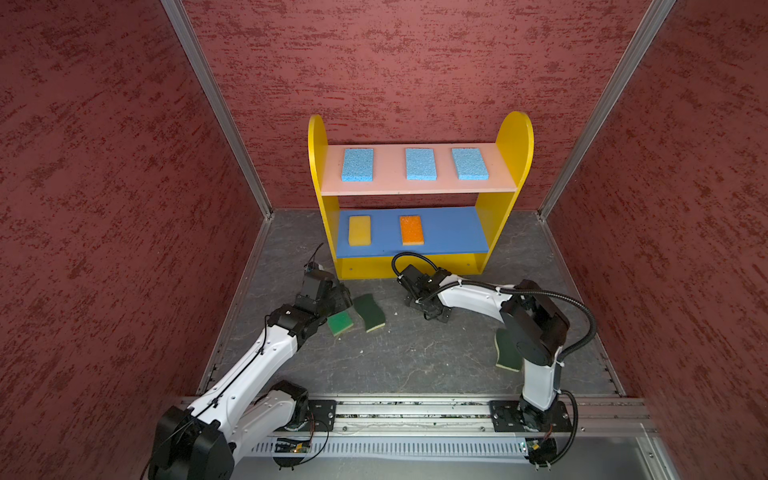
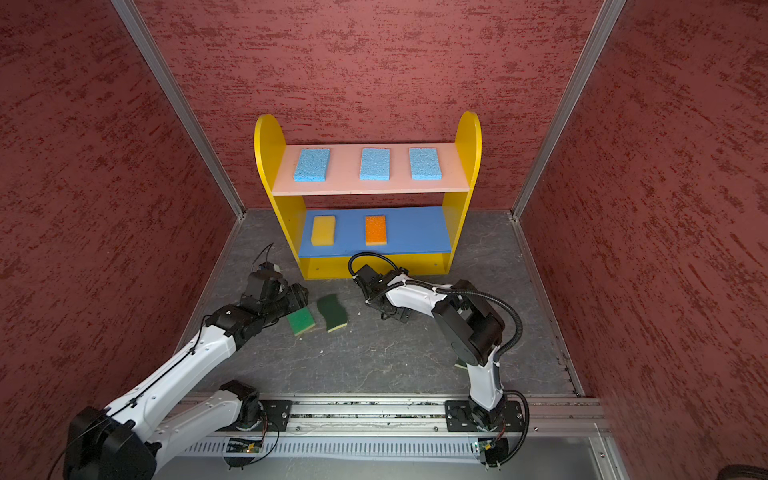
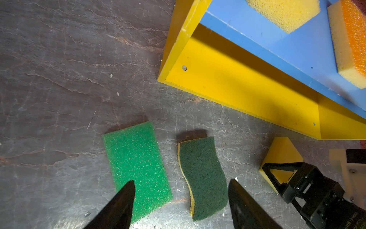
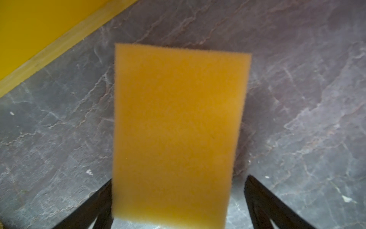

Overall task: Arrange cleaning sponges on a shelf
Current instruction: Pick up the cleaning sponge at the center of the table.

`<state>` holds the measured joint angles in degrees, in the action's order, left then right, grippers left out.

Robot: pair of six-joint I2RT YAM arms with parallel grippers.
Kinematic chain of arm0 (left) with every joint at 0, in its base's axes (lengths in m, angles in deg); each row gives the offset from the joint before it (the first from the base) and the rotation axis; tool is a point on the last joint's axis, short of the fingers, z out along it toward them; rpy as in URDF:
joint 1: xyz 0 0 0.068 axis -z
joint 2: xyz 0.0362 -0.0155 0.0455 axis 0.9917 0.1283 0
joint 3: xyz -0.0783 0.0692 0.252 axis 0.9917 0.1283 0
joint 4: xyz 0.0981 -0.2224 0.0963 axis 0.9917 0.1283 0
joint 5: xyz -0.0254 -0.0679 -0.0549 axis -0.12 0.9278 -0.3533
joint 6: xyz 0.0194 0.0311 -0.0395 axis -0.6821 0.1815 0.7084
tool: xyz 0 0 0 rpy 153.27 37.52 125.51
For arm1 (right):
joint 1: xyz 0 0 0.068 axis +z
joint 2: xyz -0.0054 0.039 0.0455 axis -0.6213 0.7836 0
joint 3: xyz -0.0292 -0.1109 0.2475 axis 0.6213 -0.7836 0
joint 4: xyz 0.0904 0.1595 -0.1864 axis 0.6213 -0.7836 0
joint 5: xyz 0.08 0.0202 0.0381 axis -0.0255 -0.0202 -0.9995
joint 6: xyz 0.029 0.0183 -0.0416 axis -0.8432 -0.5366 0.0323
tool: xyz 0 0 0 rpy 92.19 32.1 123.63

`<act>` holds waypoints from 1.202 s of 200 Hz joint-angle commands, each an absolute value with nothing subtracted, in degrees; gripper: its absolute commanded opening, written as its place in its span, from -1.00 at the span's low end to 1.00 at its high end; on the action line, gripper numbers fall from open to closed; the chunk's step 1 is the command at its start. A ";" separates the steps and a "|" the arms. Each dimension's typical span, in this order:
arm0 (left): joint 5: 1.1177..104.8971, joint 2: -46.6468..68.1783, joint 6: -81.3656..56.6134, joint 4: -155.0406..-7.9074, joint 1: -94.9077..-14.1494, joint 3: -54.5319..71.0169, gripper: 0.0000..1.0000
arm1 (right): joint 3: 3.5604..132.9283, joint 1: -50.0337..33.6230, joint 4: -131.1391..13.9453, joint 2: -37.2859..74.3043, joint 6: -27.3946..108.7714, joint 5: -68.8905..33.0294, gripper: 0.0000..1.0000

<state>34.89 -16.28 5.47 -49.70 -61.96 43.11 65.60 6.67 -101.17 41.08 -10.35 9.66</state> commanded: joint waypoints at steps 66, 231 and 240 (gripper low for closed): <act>36.07 -14.90 4.59 -51.40 -62.76 44.05 0.49 | 64.73 6.15 -100.42 42.05 -11.44 8.85 0.91; 36.82 -14.89 5.85 -51.23 -62.72 43.88 0.49 | 58.91 6.15 -95.76 38.53 -10.70 7.52 0.63; 36.83 -14.83 5.84 -51.20 -62.73 43.81 0.49 | 58.77 6.15 -95.68 38.46 -10.42 7.67 0.61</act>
